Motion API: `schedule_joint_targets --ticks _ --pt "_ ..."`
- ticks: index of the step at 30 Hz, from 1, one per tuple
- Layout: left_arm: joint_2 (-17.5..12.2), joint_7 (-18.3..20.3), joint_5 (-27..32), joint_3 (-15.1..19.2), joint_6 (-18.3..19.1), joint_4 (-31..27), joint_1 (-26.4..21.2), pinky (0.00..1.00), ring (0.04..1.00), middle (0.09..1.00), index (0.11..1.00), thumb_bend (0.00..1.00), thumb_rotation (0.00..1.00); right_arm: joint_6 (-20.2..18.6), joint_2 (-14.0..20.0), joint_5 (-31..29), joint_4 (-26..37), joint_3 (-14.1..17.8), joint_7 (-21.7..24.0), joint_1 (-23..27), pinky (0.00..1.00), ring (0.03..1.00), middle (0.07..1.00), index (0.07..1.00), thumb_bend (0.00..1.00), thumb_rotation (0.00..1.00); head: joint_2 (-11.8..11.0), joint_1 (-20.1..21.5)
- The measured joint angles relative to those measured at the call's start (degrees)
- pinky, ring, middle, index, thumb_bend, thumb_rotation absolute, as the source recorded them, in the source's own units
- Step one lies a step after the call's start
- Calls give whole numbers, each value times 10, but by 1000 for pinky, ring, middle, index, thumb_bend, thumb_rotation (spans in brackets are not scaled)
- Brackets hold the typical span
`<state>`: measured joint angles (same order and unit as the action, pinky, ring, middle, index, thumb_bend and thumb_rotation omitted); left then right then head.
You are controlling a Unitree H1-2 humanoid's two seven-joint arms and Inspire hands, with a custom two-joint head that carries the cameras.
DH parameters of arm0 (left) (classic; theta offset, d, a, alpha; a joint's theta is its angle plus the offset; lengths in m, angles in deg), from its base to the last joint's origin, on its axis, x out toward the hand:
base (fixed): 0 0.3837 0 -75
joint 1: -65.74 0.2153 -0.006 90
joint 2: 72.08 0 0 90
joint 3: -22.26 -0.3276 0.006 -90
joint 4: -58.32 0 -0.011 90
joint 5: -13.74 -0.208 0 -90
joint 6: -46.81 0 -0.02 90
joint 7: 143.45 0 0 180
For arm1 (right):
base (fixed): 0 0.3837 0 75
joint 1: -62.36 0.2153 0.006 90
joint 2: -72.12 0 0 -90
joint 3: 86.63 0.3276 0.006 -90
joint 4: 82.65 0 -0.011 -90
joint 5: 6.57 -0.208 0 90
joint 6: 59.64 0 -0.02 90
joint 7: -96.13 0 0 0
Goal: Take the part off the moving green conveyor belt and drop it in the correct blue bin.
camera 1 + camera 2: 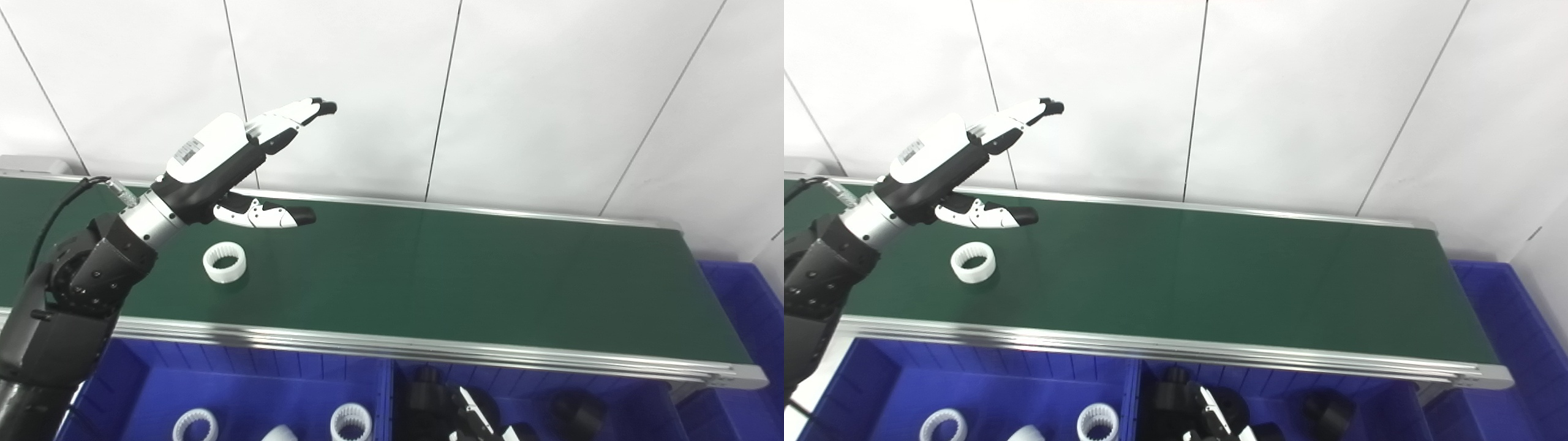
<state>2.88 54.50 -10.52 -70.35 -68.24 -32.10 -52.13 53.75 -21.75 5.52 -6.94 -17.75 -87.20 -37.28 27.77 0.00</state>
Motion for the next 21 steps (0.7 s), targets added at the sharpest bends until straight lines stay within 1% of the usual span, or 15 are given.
schedule_joint_targets --ticks 1,2,3,4,5,6,11,14,17,18,19,21 --pt "-1 -9 -14 -2 -4 18 -4 907 949 974 965 482 499 0 0 1 0 0 0 1 944 971 993 971 427 996 0 1" --pt "-3 -24 -35 -5 -7 41 -10 870 928 957 953 538 346 0 0 4 0 0 0 2 941 969 991 969 427 989 0 3" --pt "-4 -36 -48 -9 -8 57 -13 850 914 945 944 596 242 0 0 5 0 0 0 4 939 967 990 969 424 982 1 4" --pt "-6 -58 -67 -16 -10 77 -17 839 903 937 936 653 166 0 0 5 0 0 0 5 940 968 992 970 425 977 0 4" --pt "-7 -82 -86 -26 -10 105 -20 839 902 936 935 661 157 0 0 5 0 0 0 6 941 968 992 970 425 976 0 4" --pt "-7 -100 -98 -33 -11 123 -22 841 898 932 933 695 130 0 0 5 0 1 0 6 944 971 993 971 428 976 1 4" --pt "-11 -183 -132 -82 -12 218 -46 827 886 911 927 841 118 0 0 4 -1 2 0 6 940 972 995 974 430 980 2 7" --pt "-13 -213 -139 -107 -12 268 -69 829 884 907 925 876 129 0 1 4 -1 4 0 4 937 971 995 974 426 983 3 7" --pt "-15 -233 -144 -128 -12 303 -80 819 883 906 924 904 185 0 1 4 1 6 0 2 935 971 995 974 422 986 4 7" --pt "-16 -237 -144 -134 -12 309 -81 824 884 907 925 920 222 0 1 4 1 6 1 0 935 970 994 973 418 986 5 7" --pt "-16 -241 -148 -139 -12 320 -82 825 884 907 925 922 225 0 1 4 1 7 1 -1 935 970 994 973 418 986 5 7" --pt "-15 -243 -148 -141 -12 344 -83 824 880 906 925 948 280 0 1 4 2 8 1 -2 938 971 994 971 410 976 6 7"
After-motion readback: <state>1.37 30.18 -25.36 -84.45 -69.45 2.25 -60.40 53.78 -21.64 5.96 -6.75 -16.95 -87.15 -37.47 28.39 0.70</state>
